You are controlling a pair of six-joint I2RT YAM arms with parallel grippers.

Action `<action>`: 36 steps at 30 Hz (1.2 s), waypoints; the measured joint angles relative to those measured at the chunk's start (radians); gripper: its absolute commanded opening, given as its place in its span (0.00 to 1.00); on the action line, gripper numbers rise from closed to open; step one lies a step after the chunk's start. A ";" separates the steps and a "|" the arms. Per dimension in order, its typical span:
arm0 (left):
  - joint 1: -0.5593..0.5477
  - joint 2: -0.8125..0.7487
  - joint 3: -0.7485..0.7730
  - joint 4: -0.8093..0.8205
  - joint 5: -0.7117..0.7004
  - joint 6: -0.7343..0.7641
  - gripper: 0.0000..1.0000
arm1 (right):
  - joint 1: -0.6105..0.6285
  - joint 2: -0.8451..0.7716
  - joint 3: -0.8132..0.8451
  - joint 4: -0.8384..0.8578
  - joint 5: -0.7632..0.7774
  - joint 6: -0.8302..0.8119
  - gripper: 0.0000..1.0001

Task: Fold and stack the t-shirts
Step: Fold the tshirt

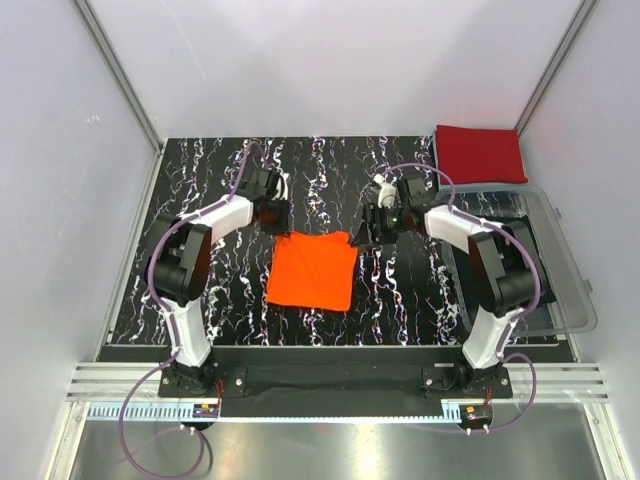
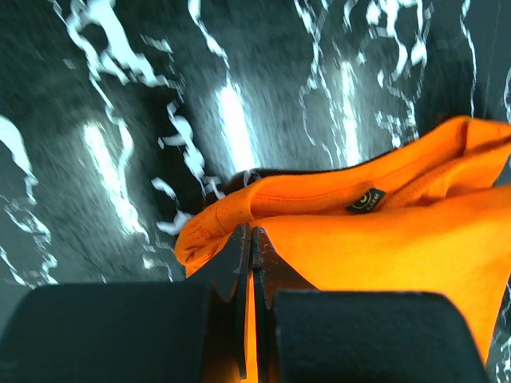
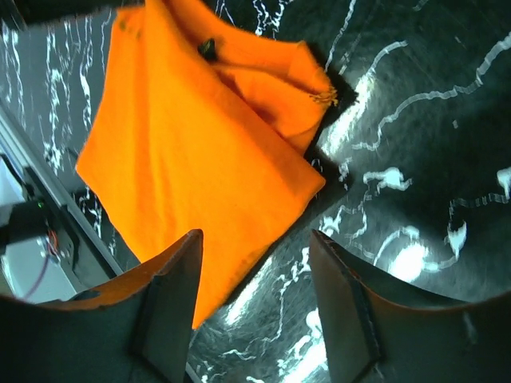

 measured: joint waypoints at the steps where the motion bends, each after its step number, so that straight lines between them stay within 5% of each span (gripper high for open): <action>1: 0.003 0.008 0.010 -0.001 0.001 0.001 0.00 | 0.000 0.024 0.024 -0.018 -0.014 -0.022 0.66; 20: 0.015 0.063 0.049 -0.009 0.015 0.016 0.00 | 0.000 0.285 0.245 -0.153 -0.165 -0.275 0.61; 24: 0.016 0.070 0.058 -0.009 0.019 0.017 0.00 | 0.001 0.296 0.248 -0.161 -0.185 -0.291 0.50; 29: 0.015 0.076 0.065 -0.010 0.022 0.016 0.00 | 0.002 0.302 0.250 -0.168 -0.186 -0.308 0.02; 36: 0.015 0.035 0.041 -0.014 0.000 -0.007 0.00 | 0.042 0.243 0.227 -0.172 -0.094 -0.302 0.00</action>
